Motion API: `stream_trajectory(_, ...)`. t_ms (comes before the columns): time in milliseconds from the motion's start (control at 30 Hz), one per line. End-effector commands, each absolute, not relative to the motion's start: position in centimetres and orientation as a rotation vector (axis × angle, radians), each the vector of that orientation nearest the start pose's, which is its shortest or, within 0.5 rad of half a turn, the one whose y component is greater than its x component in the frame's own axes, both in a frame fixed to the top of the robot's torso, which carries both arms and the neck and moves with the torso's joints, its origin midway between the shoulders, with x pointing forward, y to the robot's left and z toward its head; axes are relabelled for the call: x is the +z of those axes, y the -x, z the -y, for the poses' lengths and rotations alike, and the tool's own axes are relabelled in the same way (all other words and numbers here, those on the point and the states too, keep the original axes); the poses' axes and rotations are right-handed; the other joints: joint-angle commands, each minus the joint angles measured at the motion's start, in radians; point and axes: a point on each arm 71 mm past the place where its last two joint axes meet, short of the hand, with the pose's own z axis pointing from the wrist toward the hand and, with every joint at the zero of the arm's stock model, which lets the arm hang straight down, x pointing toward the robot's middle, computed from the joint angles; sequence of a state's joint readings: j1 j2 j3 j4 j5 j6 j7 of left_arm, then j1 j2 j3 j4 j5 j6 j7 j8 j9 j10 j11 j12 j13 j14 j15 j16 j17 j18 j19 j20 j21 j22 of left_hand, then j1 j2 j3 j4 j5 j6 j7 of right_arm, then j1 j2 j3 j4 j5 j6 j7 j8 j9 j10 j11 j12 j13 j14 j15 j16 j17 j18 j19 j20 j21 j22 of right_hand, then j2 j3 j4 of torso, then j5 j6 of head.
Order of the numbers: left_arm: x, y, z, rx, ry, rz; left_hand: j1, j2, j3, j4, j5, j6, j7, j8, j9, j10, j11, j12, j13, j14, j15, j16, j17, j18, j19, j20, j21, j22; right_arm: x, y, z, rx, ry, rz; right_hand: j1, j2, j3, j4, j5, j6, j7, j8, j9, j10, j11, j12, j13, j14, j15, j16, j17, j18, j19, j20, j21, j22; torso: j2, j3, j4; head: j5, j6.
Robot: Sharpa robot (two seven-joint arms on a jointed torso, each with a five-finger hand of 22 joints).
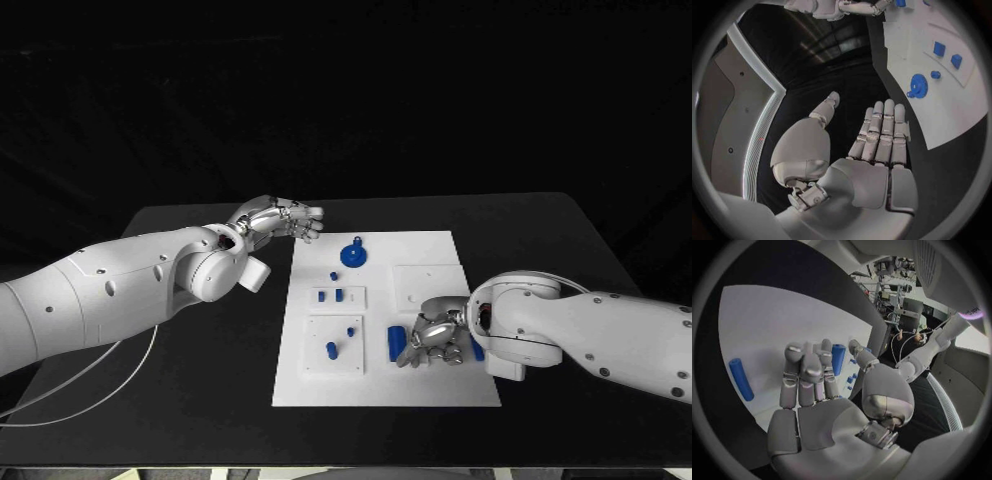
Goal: Assemble the parts on the task board
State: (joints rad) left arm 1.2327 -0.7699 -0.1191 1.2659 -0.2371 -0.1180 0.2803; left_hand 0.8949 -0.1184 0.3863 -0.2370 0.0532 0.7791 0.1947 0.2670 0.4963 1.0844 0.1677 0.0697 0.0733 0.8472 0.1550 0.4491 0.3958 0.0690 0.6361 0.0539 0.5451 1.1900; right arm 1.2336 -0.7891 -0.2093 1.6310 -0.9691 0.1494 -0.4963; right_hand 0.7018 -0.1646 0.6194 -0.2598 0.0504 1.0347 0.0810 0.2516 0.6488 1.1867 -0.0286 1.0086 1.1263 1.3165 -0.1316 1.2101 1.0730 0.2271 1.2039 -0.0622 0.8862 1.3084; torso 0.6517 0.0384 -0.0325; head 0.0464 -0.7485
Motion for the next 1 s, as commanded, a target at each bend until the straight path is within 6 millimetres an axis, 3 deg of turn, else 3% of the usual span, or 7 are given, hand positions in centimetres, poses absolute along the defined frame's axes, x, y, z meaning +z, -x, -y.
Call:
stream_trajectory(33,-20.9,-52.4,-23.7,-1.386,0.879,-1.683,0.001,0.012,0.002,-0.006,-0.001,-0.009,0.001,0.005,-0.001,-0.005,-0.001,0.001,-0.001,-0.004,0.0,-0.004,0.001,0.02,-0.004,0.001,-0.006,0.001,-27.2,-41.9,17.0,0.469,-0.034,-2.55,0.002,-0.006,-0.01,-0.006,0.0,-0.01,0.004,-0.006,0.002,0.005,0.001,-0.007,0.001,0.002,-0.003,-0.003,0.001,0.035,0.008,0.002,0.002,0.008,0.0,0.0,-0.0004,0.0,0.0)
stream_trajectory(367,-20.9,-52.4,-23.7,-1.383,0.879,-1.682,0.002,0.014,0.001,-0.008,-0.001,-0.009,0.001,0.005,-0.001,-0.005,-0.002,0.001,-0.001,-0.004,0.0,-0.004,0.002,0.02,-0.004,0.001,-0.007,0.002,-26.9,-41.5,17.8,0.498,-0.055,-2.535,-0.025,-0.017,-0.05,0.0,-0.001,-0.012,0.003,-0.007,0.004,0.005,0.0,-0.01,0.002,0.001,-0.004,-0.005,0.0,0.035,0.007,0.003,-0.003,0.004,0.0,0.0,-0.0003,0.003,0.0)
stream_trajectory(567,-20.9,-52.4,-23.8,-1.38,0.88,-1.681,0.002,0.014,0.0,-0.009,-0.001,-0.009,0.001,0.005,-0.001,-0.005,-0.002,0.001,-0.001,-0.004,0.0,-0.004,0.002,0.019,-0.004,0.001,-0.007,0.002,-25.3,-41.9,18.6,0.566,-0.107,-2.477,-0.032,-0.019,-0.065,-0.003,-0.001,-0.014,0.003,-0.009,0.004,0.004,0.0,-0.012,0.003,0.0,-0.004,-0.007,0.0,0.035,0.006,0.002,-0.005,0.003,-0.001,0.0003,-0.0005,0.003,0.001)
stream_trajectory(800,-20.9,-52.4,-23.8,-1.38,0.879,-1.681,0.002,0.014,0.0,-0.01,-0.001,-0.009,0.001,0.005,-0.001,-0.005,-0.002,0.001,-0.001,-0.004,0.0,-0.005,0.003,0.019,-0.004,0.001,-0.007,0.002,-21.7,-43.3,20.2,0.684,-0.177,-2.349,-0.032,-0.002,-0.081,-0.011,0.0,-0.024,0.005,-0.015,0.003,0.005,0.002,-0.011,0.005,0.0,-0.003,-0.008,0.0,0.035,0.006,-0.001,-0.008,0.001,0.0,0.0015,-0.0005,0.0,0.007)
stream_trajectory(1000,-20.9,-52.4,-23.8,-1.379,0.879,-1.682,0.002,0.014,-0.001,-0.011,-0.001,-0.008,0.001,0.006,-0.001,-0.005,-0.002,0.001,-0.001,-0.004,0.0,-0.005,0.003,0.019,-0.004,0.001,-0.007,0.003,-19.5,-44.0,21.8,0.71,-0.243,-2.304,-0.011,0.035,-0.09,-0.026,0.001,-0.027,0.006,-0.017,0.003,0.007,0.003,-0.007,0.009,-0.001,-0.002,-0.009,0.0,0.035,0.005,-0.003,-0.009,0.001,0.0,0.0027,-0.0007,-0.006,0.01)
